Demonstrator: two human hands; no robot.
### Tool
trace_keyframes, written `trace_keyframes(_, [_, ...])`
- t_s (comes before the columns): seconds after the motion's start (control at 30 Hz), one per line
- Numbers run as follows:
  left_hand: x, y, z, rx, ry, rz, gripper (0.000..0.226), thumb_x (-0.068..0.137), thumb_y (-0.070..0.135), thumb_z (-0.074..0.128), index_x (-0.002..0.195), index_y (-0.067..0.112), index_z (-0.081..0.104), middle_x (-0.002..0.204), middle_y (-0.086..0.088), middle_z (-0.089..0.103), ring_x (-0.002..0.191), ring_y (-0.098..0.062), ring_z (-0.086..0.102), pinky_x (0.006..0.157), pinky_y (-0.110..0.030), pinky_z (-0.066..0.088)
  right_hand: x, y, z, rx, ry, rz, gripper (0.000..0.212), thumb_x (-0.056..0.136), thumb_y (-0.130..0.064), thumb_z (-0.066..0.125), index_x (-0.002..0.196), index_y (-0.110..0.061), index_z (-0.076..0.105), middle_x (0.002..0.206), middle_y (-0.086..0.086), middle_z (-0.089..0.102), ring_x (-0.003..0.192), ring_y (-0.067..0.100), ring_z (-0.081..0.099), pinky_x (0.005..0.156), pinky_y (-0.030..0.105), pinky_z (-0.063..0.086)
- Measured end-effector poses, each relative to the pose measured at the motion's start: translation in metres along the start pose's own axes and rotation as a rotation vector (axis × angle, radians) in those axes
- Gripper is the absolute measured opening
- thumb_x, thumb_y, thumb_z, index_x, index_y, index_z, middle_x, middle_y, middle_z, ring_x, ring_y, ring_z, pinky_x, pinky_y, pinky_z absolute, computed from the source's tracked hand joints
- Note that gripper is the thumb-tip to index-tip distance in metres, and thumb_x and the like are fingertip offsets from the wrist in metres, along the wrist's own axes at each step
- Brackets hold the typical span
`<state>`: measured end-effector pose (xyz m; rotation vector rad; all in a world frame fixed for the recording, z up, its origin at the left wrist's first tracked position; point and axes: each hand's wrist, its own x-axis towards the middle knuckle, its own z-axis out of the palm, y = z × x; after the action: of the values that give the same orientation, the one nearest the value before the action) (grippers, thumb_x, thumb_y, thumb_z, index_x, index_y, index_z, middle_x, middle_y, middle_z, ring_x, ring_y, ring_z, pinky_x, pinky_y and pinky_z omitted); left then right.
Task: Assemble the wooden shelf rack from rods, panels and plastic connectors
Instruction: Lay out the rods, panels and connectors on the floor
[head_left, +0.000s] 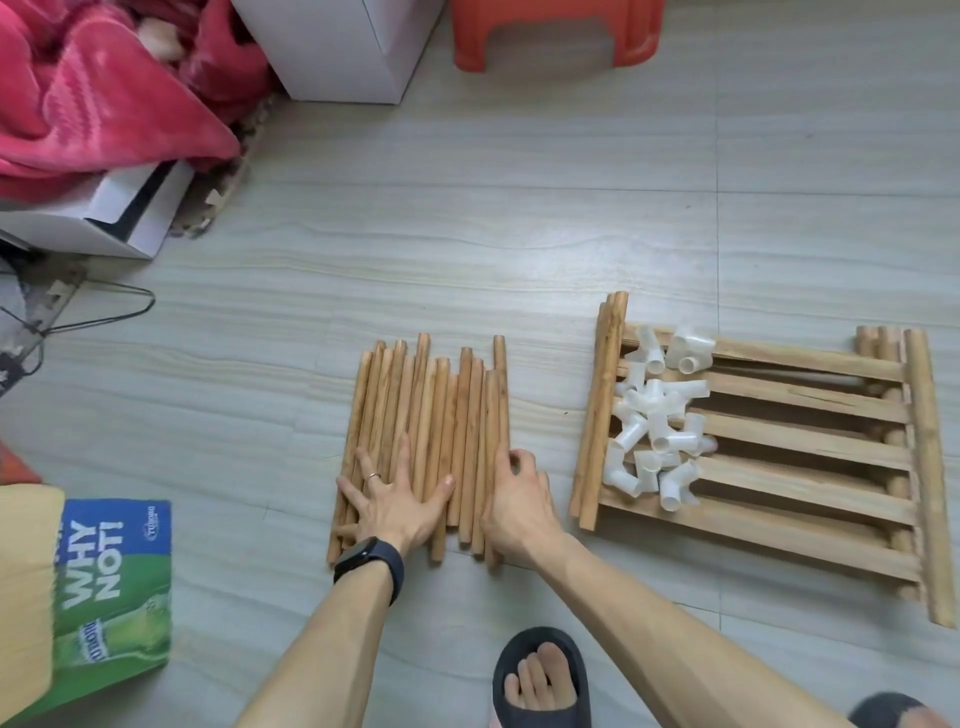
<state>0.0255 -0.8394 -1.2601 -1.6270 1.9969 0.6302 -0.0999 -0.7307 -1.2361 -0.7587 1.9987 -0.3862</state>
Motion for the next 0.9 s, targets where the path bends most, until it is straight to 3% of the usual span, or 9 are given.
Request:
trace_keyframes(0.17, [0.003, 0.000, -0.008, -0.011, 0.000, -0.008, 0.088, 0.089, 0.081, 0.036, 0.151, 0.053, -0.019, 0.162, -0.005, -0.034, 0.148, -0.050, -0.022, 0.110, -0.079, 0.015, 0.004, -0.011, 0.003, -0.166, -0.069, -0.007, 0.096, 0.092, -0.012, 0.060, 0.163, -0.021, -0.004, 0.167, 0.000, -0.026, 0.147, 0.035, 0.019, 0.115, 0.045, 0.036])
trace_keyframes(0.27, [0.004, 0.002, -0.011, 0.017, 0.000, -0.018, 0.084, 0.091, 0.077, 0.036, 0.153, 0.053, -0.015, 0.164, -0.004, -0.030, 0.149, -0.050, -0.016, 0.111, -0.077, 0.016, 0.003, -0.013, 0.006, -0.156, -0.040, 0.000, 0.096, 0.095, -0.013, 0.060, 0.162, -0.018, -0.009, 0.168, 0.006, -0.019, 0.142, 0.037, 0.032, 0.111, 0.044, 0.040])
trace_keyframes(0.43, [0.003, 0.008, -0.015, 0.040, 0.018, -0.024, 0.079, 0.091, 0.080, 0.026, 0.155, 0.051, -0.010, 0.167, -0.004, -0.021, 0.151, -0.047, -0.009, 0.110, -0.078, 0.014, -0.001, -0.009, 0.013, -0.168, -0.032, -0.009, 0.088, 0.091, -0.001, 0.059, 0.161, -0.018, 0.008, 0.159, 0.014, 0.009, 0.118, 0.042, 0.056, 0.097, 0.042, 0.050])
trace_keyframes(0.53, [0.005, 0.016, -0.017, 0.024, 0.065, 0.006, 0.082, 0.088, 0.084, 0.027, 0.157, 0.050, -0.001, 0.169, -0.006, -0.013, 0.153, -0.043, -0.008, 0.112, -0.076, 0.009, -0.001, -0.003, 0.014, -0.119, -0.056, -0.026, 0.087, 0.092, -0.008, 0.061, 0.161, -0.023, 0.011, 0.162, 0.009, 0.004, 0.114, 0.042, 0.060, 0.095, 0.040, 0.052])
trace_keyframes(0.6, [0.007, 0.021, -0.019, -0.064, 0.124, 0.077, 0.079, 0.087, 0.083, 0.034, 0.156, 0.049, 0.019, 0.169, -0.007, 0.000, 0.154, -0.036, -0.001, 0.118, -0.067, 0.010, 0.000, 0.003, 0.013, -0.084, -0.067, -0.039, 0.087, 0.092, -0.013, 0.059, 0.162, -0.030, 0.011, 0.165, 0.003, 0.003, 0.118, 0.040, 0.059, 0.097, 0.039, 0.051])
trace_keyframes(0.67, [0.008, 0.027, -0.020, -0.121, 0.201, 0.163, 0.072, 0.083, 0.083, 0.044, 0.145, 0.048, 0.045, 0.163, -0.006, 0.024, 0.150, -0.030, 0.020, 0.118, -0.054, 0.026, 0.000, 0.007, 0.010, -0.060, -0.072, -0.061, 0.086, 0.089, -0.012, 0.056, 0.162, -0.034, 0.015, 0.167, -0.001, 0.004, 0.124, 0.037, 0.056, 0.100, 0.039, 0.050])
trace_keyframes(0.73, [0.007, 0.035, -0.019, -0.055, 0.241, 0.224, 0.064, 0.081, 0.079, 0.055, 0.134, 0.044, 0.058, 0.144, -0.002, 0.045, 0.135, -0.024, 0.042, 0.105, -0.044, 0.044, 0.000, 0.012, 0.008, -0.052, -0.078, -0.081, 0.085, 0.087, -0.012, 0.054, 0.161, -0.036, 0.020, 0.168, -0.003, 0.005, 0.128, 0.035, 0.055, 0.102, 0.039, 0.049])
trace_keyframes(0.8, [0.008, 0.043, -0.021, -0.095, 0.212, 0.208, 0.055, 0.084, 0.068, 0.062, 0.131, 0.040, 0.060, 0.131, -0.001, 0.055, 0.123, -0.024, 0.054, 0.093, -0.040, 0.050, -0.001, 0.016, 0.006, -0.049, -0.083, -0.094, 0.084, 0.088, -0.013, 0.054, 0.161, -0.037, 0.020, 0.168, -0.005, 0.005, 0.129, 0.032, 0.054, 0.103, 0.038, 0.048])
trace_keyframes(0.9, [0.014, 0.053, -0.027, -0.166, 0.210, 0.183, 0.049, 0.090, 0.059, 0.061, 0.135, 0.040, 0.058, 0.127, -0.002, 0.058, 0.115, -0.026, 0.060, 0.089, -0.040, 0.052, -0.004, 0.016, 0.004, -0.054, -0.098, -0.110, 0.082, 0.090, -0.014, 0.053, 0.162, -0.035, 0.019, 0.170, -0.006, 0.001, 0.135, 0.030, 0.050, 0.108, 0.038, 0.046])
